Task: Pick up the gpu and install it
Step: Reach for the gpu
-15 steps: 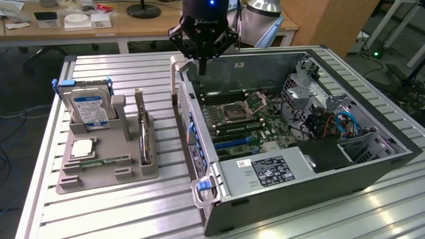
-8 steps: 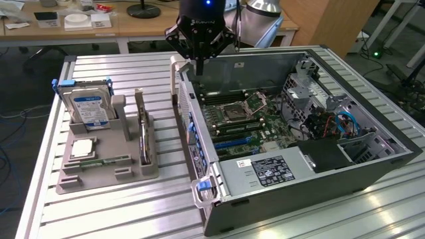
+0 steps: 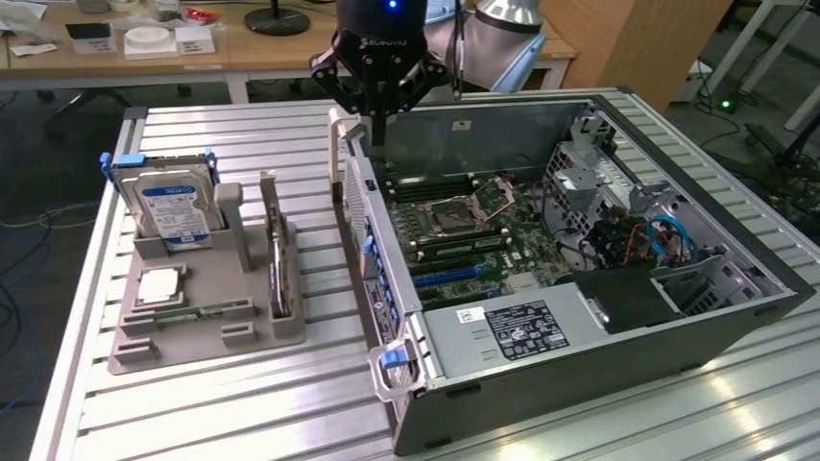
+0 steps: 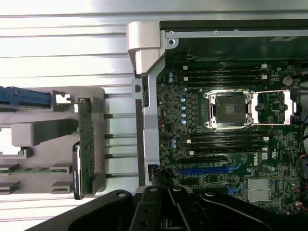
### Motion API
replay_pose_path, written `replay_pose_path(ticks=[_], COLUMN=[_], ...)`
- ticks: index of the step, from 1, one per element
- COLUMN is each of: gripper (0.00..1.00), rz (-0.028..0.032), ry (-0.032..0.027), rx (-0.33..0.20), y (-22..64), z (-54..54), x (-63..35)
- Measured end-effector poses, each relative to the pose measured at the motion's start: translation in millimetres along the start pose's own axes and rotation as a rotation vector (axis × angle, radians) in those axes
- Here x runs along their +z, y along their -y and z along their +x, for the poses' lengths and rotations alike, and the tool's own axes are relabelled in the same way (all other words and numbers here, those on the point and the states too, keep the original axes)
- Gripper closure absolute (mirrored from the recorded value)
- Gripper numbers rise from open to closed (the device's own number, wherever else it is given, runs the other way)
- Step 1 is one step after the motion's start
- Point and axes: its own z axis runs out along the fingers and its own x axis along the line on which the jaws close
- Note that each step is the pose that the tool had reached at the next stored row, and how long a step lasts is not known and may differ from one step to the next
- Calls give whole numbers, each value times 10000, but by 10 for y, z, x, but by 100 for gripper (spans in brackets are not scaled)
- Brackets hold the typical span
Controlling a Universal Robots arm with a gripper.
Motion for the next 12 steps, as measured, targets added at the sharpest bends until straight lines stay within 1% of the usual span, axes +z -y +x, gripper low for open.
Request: replay_pose_path(ticks=[7, 12], gripper=[89, 89], rz=[0, -1], ry=[0, 0], rx=[-5, -8], y=[4, 9], z=[77, 161], x=[-2, -4])
